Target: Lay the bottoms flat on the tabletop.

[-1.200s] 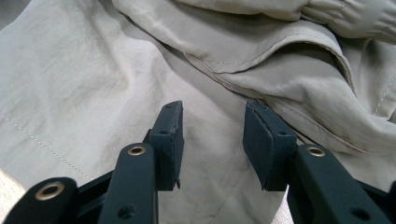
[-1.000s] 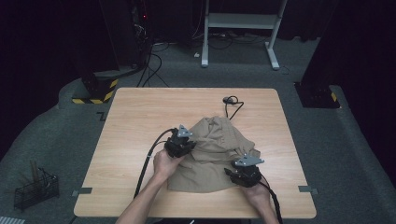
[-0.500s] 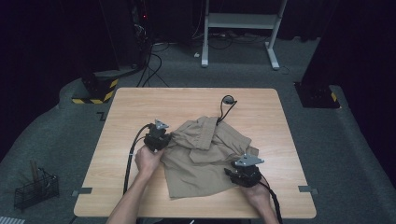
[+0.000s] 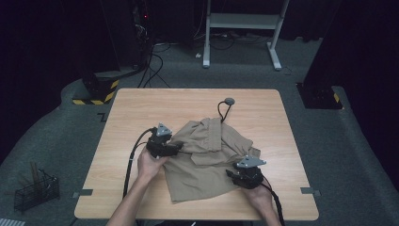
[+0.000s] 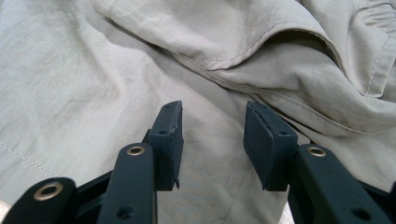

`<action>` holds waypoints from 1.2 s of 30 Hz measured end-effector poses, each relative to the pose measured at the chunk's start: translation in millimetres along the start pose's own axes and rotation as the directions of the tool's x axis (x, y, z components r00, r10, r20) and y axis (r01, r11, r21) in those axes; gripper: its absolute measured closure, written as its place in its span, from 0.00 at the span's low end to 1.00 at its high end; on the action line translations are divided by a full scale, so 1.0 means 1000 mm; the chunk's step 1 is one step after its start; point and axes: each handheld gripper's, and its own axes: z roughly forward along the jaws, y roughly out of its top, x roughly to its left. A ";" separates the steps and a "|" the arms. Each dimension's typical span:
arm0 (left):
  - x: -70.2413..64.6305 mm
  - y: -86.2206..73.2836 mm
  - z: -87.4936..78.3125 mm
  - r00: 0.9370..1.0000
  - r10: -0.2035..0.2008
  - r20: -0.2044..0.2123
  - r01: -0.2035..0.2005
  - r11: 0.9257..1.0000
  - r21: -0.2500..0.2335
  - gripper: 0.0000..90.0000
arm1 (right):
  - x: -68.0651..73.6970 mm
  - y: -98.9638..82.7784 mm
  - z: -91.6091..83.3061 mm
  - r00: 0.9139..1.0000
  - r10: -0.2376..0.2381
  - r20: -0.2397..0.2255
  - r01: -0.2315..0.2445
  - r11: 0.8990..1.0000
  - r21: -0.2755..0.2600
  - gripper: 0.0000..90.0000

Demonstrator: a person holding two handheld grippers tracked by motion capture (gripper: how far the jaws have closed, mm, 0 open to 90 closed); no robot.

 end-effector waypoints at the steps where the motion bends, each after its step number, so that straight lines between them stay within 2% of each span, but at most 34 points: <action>1: -0.002 0.001 -0.001 1.000 0.008 0.011 -0.008 1.000 0.001 0.39 | 0.000 0.000 0.000 1.000 0.001 0.000 -0.001 1.000 0.000 0.64; 6: -0.018 0.012 0.001 0.994 0.084 0.063 -0.084 0.996 -0.005 0.37 | 0.000 0.000 0.000 1.000 0.000 0.001 0.000 1.000 0.001 0.64; 9: -0.026 0.016 0.009 0.990 0.117 0.073 -0.119 0.993 0.018 0.38 | 0.000 0.000 0.000 1.000 -0.001 0.001 0.001 1.000 0.001 0.64; 11: -0.028 0.017 0.017 0.989 0.128 0.077 -0.132 0.990 0.045 0.43 | 0.000 0.000 0.000 1.000 -0.001 0.002 0.001 1.000 0.002 0.64; 16: -0.023 0.017 0.030 0.991 0.105 0.086 -0.113 0.989 0.100 0.88 | 0.000 0.000 0.000 1.000 -0.003 0.002 0.003 1.000 0.002 0.64; 18: -0.021 0.017 0.033 0.992 0.098 0.074 -0.105 0.988 0.113 1.00 | 0.000 0.000 0.000 1.000 -0.003 0.002 0.003 1.000 0.003 0.64; 19: -0.020 0.017 0.033 0.993 0.094 0.071 -0.102 0.988 0.119 1.00 | 0.000 0.000 0.000 1.000 -0.004 0.003 0.004 1.000 0.003 0.64; 23: -0.017 0.018 0.028 0.994 0.096 0.044 -0.100 0.991 0.094 1.00 | 0.000 0.000 0.000 1.000 -0.004 0.003 0.004 1.000 0.002 0.64; 25: -0.014 0.020 0.023 0.995 0.083 0.050 -0.086 0.994 0.064 1.00 | 0.001 0.000 0.000 1.000 -0.005 0.003 0.005 1.000 0.003 0.64; 27: -0.014 0.020 0.020 0.994 0.087 0.066 -0.089 0.995 0.035 0.99 | 0.001 0.000 0.000 1.000 -0.006 0.003 0.006 1.000 0.002 0.63; 28: -0.014 0.020 0.020 0.993 0.080 0.083 -0.082 0.996 0.030 0.92 | 0.001 0.000 0.000 1.000 -0.007 0.003 0.007 1.000 0.002 0.63; 29: -0.014 0.020 0.021 0.993 0.067 0.100 -0.070 0.997 0.036 0.77 | 0.001 0.000 0.000 1.000 -0.007 0.003 0.007 1.000 0.002 0.63; 30: -0.015 0.019 0.023 0.992 0.068 0.105 -0.073 0.996 0.043 0.66 | 0.001 0.000 0.000 1.000 -0.009 0.003 0.009 1.000 0.002 0.63; 32: -0.018 0.018 0.028 0.992 0.082 0.091 -0.087 0.995 0.054 0.51 | 0.001 0.000 0.000 1.000 -0.007 0.002 0.007 1.000 0.002 0.63; 34: -0.019 0.017 0.032 0.992 0.089 0.087 -0.095 0.994 0.060 0.46 | 0.001 0.000 0.000 1.000 -0.007 0.002 0.007 1.000 0.002 0.63; 36: -0.020 0.017 0.038 0.993 0.084 0.085 -0.090 0.993 0.071 0.45 | 0.001 0.000 0.000 1.000 -0.006 0.001 0.006 1.000 0.002 0.63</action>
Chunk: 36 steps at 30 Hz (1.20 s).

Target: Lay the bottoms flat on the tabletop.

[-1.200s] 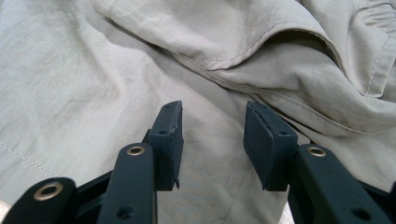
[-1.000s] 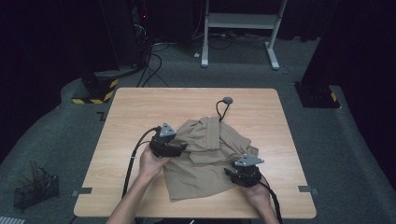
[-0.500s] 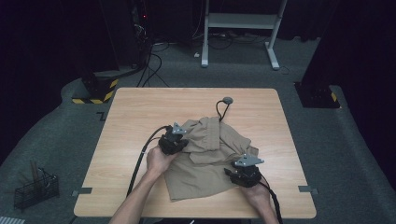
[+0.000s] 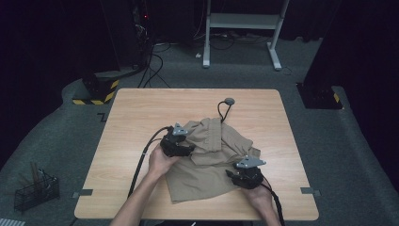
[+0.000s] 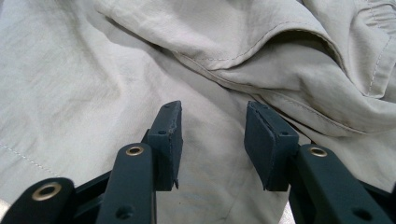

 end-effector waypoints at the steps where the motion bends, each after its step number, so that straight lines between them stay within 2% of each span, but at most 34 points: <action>1: 0.001 0.000 0.003 1.000 -0.003 0.002 0.003 1.000 0.003 0.46 | 0.000 0.000 0.000 1.000 0.000 -0.001 0.000 1.000 0.000 0.63; 3: 0.002 -0.001 0.008 1.000 -0.011 0.026 0.011 1.000 0.004 0.53 | 0.000 0.000 0.000 1.000 0.001 0.000 -0.001 1.000 0.001 0.63; 5: 0.003 -0.002 0.014 0.998 -0.037 0.048 0.036 0.999 0.014 0.63 | 0.000 0.000 0.000 1.000 0.000 0.000 0.000 1.000 0.000 0.63; 6: 0.003 -0.004 0.022 0.996 -0.046 0.076 0.043 0.998 0.045 0.68 | 0.000 0.000 0.000 1.000 -0.001 0.000 0.001 1.000 0.000 0.63; 7: 0.002 -0.005 0.027 0.996 -0.039 0.084 0.033 0.997 0.068 0.82 | 0.000 0.000 0.000 1.000 0.000 0.000 0.000 1.000 0.000 0.63; 9: -0.002 -0.007 0.034 0.998 -0.005 0.062 -0.001 0.995 0.102 0.99 | 0.000 0.000 0.000 1.000 0.000 0.000 0.000 1.000 0.000 0.63; 11: -0.002 -0.005 0.035 0.998 -0.029 0.058 0.022 0.994 0.106 1.00 | 0.000 0.000 0.000 1.000 -0.001 0.000 0.001 1.000 0.000 0.63; 13: -0.003 -0.004 0.033 0.999 -0.013 0.040 0.009 0.994 0.104 1.00 | 0.000 0.000 0.000 1.000 0.000 0.000 0.000 1.000 0.000 0.63; 16: 0.000 -0.003 0.025 1.000 -0.016 0.018 0.015 0.997 0.074 1.00 | 0.000 0.000 0.000 1.000 0.000 0.000 0.000 1.000 0.000 0.63; 20: 0.010 0.001 0.009 0.999 -0.050 -0.005 0.050 0.999 0.015 1.00 | 0.000 0.000 0.000 1.000 -0.001 0.001 0.001 1.000 0.001 0.63; 23: 0.019 0.000 0.003 0.996 -0.092 0.007 0.092 0.996 -0.004 1.00 | 0.000 0.000 0.000 1.000 -0.001 0.000 0.001 1.000 0.001 0.63; 26: 0.017 -0.004 0.001 0.998 -0.057 0.023 0.057 0.998 0.002 1.00 | 0.000 0.000 0.000 1.000 -0.001 0.000 0.001 1.000 0.000 0.63; 27: 0.015 -0.005 0.002 0.998 -0.052 0.033 0.052 0.999 0.005 0.90 | 0.000 0.000 0.000 1.000 -0.001 0.001 0.001 1.000 0.000 0.63; 28: 0.014 -0.006 0.002 0.999 -0.039 0.025 0.039 0.999 0.014 0.77 | 0.000 0.000 0.000 1.000 -0.001 0.001 0.001 1.000 0.001 0.63; 31: 0.009 -0.008 0.004 0.999 -0.009 -0.043 0.010 1.000 0.024 0.54 | 0.000 0.000 0.000 1.000 -0.001 0.000 0.001 1.000 0.001 0.63; 33: 0.009 -0.009 0.005 0.997 0.000 -0.079 0.003 0.999 0.037 0.47 | 0.000 0.000 0.000 1.000 -0.001 0.001 0.001 1.000 0.001 0.63; 36: 0.013 -0.011 0.009 0.997 -0.008 -0.082 0.013 0.998 0.058 0.47 | 0.000 0.000 0.000 1.000 -0.001 0.001 0.001 1.000 0.000 0.63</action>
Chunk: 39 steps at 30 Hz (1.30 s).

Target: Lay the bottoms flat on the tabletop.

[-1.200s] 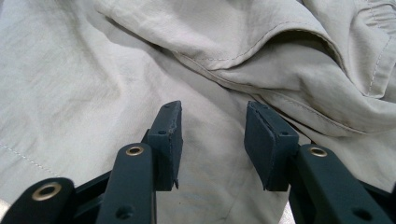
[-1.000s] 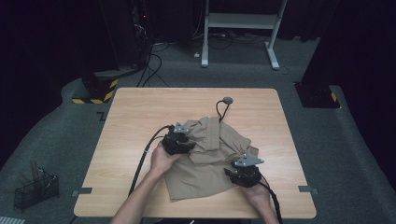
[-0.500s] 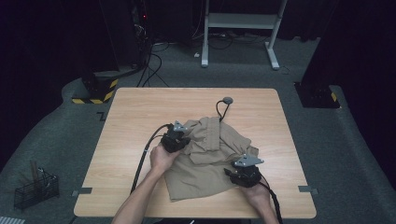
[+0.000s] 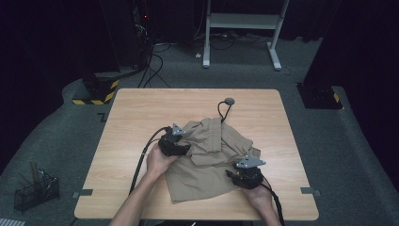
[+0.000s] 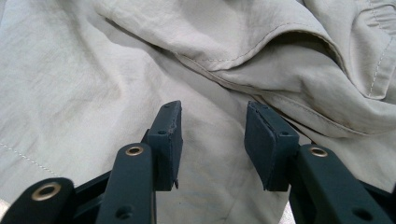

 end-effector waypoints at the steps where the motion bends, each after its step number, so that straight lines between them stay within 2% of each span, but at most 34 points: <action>1: 0.000 -0.001 0.001 1.000 0.002 0.004 -0.002 1.000 0.007 0.49 | 0.000 0.000 0.000 1.000 0.000 0.000 0.000 1.000 0.000 0.63; 2: 0.000 -0.001 0.004 1.000 0.009 0.022 -0.010 1.000 0.017 0.55 | 0.000 0.000 0.000 1.000 0.000 0.000 0.000 1.000 0.000 0.63; 6: -0.002 0.000 0.010 0.998 0.026 0.049 -0.029 0.998 0.051 0.94 | 0.000 0.000 0.000 1.000 -0.001 0.000 0.001 1.000 0.001 0.63; 7: -0.002 0.002 0.010 0.998 0.029 0.048 -0.031 0.998 0.056 0.98 | 0.000 0.000 0.000 1.000 -0.001 0.000 0.001 1.000 0.001 0.63; 10: -0.001 0.005 0.005 1.000 0.017 0.025 -0.018 0.999 0.039 1.00 | 0.000 0.000 0.000 1.000 -0.001 -0.001 0.001 1.000 0.001 0.63; 11: 0.001 0.006 0.002 1.000 0.009 0.017 -0.010 1.000 0.030 1.00 | 0.000 0.000 0.000 1.000 -0.001 -0.001 0.001 1.000 0.001 0.63; 13: 0.010 0.006 -0.007 0.999 -0.044 0.005 0.045 0.999 -0.021 1.00 | 0.000 0.000 0.000 1.000 0.000 -0.001 0.000 1.000 0.001 0.63; 15: 0.019 0.006 -0.013 0.995 -0.102 0.000 0.102 0.993 -0.056 1.00 | 0.000 0.000 0.000 1.000 0.000 -0.001 0.000 1.000 0.001 0.63; 17: 0.030 0.005 -0.019 0.988 -0.157 -0.011 0.155 0.984 -0.082 1.00 | 0.000 0.000 0.000 1.000 0.000 -0.001 0.000 1.000 0.001 0.63; 19: 0.044 0.001 -0.023 0.976 -0.218 -0.028 0.215 0.972 -0.097 1.00 | 0.000 0.000 0.000 1.000 0.000 -0.001 0.000 1.000 0.001 0.63; 21: 0.051 -0.002 -0.024 0.968 -0.246 -0.047 0.240 0.966 -0.094 1.00 | 0.000 0.000 0.000 1.000 0.001 -0.001 0.000 1.000 0.001 0.63; 22: 0.058 -0.005 -0.022 0.961 -0.268 -0.075 0.262 0.962 -0.077 1.00 | 0.000 0.000 0.000 1.000 0.001 -0.001 -0.001 1.000 0.000 0.63; 25: 0.071 -0.013 -0.017 0.947 -0.295 -0.125 0.293 0.956 -0.031 1.00 | 0.000 0.000 0.000 1.000 0.001 -0.002 -0.001 1.000 0.000 0.63; 27: 0.077 -0.018 -0.012 0.937 -0.322 -0.137 0.323 0.946 -0.011 1.00 | 0.000 0.000 0.000 1.000 0.002 -0.002 -0.002 1.000 0.000 0.63; 28: 0.079 -0.020 -0.011 0.934 -0.329 -0.135 0.332 0.943 -0.004 1.00 | 0.000 0.000 0.000 1.000 0.001 -0.002 -0.001 1.000 0.000 0.63; 30: 0.079 -0.022 -0.011 0.934 -0.332 -0.129 0.334 0.943 -0.011 0.99 | 0.000 0.000 0.000 1.000 0.001 -0.002 -0.001 1.000 0.000 0.63; 32: 0.076 -0.024 -0.016 0.932 -0.344 -0.112 0.341 0.939 -0.051 0.89 | 0.000 0.000 0.000 1.000 0.001 -0.002 -0.001 1.000 0.000 0.63; 35: 0.072 -0.024 -0.023 0.935 -0.341 -0.097 0.333 0.939 -0.086 0.67 | 0.000 0.000 0.000 1.000 0.002 -0.002 -0.002 1.000 0.001 0.63; 37: 0.070 -0.025 -0.030 0.939 -0.327 -0.106 0.317 0.943 -0.098 0.58 | 0.000 0.000 0.000 1.000 0.001 -0.001 -0.001 1.000 0.001 0.63; 38: 0.069 -0.025 -0.032 0.940 -0.329 -0.095 0.319 0.942 -0.106 0.56 | 0.000 0.000 0.000 1.000 0.001 -0.002 -0.001 1.000 0.000 0.63; 39: 0.069 -0.026 -0.034 0.943 -0.322 -0.079 0.313 0.944 -0.104 0.54 | 0.000 0.000 0.000 1.000 0.001 -0.002 -0.001 1.000 0.000 0.63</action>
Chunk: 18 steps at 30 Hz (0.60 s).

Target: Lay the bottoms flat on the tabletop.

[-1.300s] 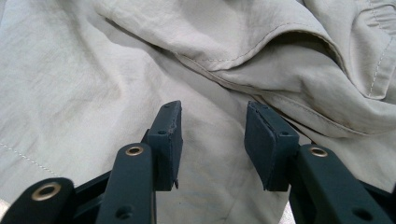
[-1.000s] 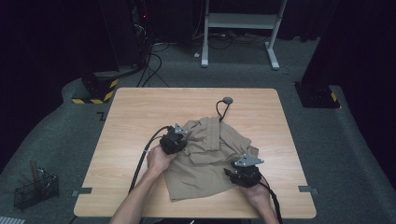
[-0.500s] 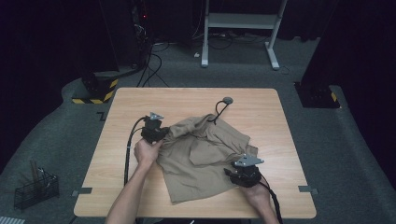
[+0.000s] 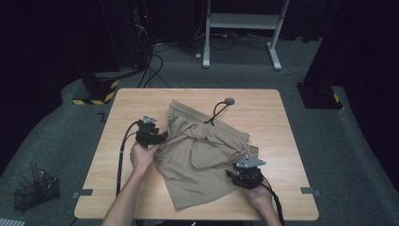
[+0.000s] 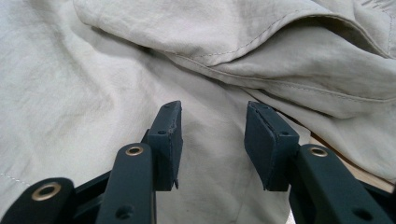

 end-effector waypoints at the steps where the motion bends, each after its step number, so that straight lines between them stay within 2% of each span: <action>1: 0.000 0.000 -0.001 1.000 -0.002 0.014 0.002 1.000 0.005 0.52 | 0.000 0.000 0.000 1.000 -0.001 0.001 0.001 1.000 0.000 0.63; 3: -0.001 -0.001 -0.003 0.999 0.013 0.034 -0.013 1.000 0.003 0.49 | 0.000 0.000 0.000 1.000 -0.002 0.002 0.002 1.000 0.001 0.63; 8: -0.008 -0.001 -0.014 0.996 0.020 0.092 -0.014 0.997 -0.070 0.46 | 0.000 0.000 0.000 1.000 -0.002 0.002 0.002 1.000 0.001 0.63; 9: -0.010 0.000 -0.015 0.995 0.026 0.094 -0.019 0.997 -0.075 0.45 | 0.000 0.000 0.000 1.000 -0.002 0.002 0.002 1.000 0.001 0.63; 11: -0.012 0.000 -0.013 0.996 0.050 0.076 -0.046 0.998 -0.051 0.43 | 0.000 0.000 0.000 1.000 -0.002 0.002 0.002 1.000 0.001 0.63; 13: -0.011 -0.001 -0.007 0.998 0.052 0.042 -0.052 0.999 -0.006 0.43 | 0.000 0.000 0.000 1.000 -0.002 0.002 0.002 1.000 0.001 0.63; 14: -0.009 -0.002 -0.002 0.999 0.043 0.013 -0.043 0.999 0.013 0.44 | 0.000 0.000 0.000 1.000 -0.002 0.002 0.002 1.000 0.001 0.63; 15: -0.005 -0.003 0.002 1.000 0.023 -0.006 -0.022 0.999 0.031 0.50 | 0.000 0.000 0.000 1.000 -0.002 0.002 0.002 1.000 0.001 0.63; 16: -0.002 -0.004 0.006 1.000 0.008 -0.016 -0.007 0.999 0.042 0.61 | 0.000 0.000 0.000 1.000 -0.002 0.002 0.002 1.000 0.001 0.63; 18: 0.002 -0.004 0.011 1.000 -0.001 -0.022 0.002 0.998 0.065 0.75 | 0.000 0.000 0.000 1.000 -0.002 0.002 0.002 1.000 0.001 0.63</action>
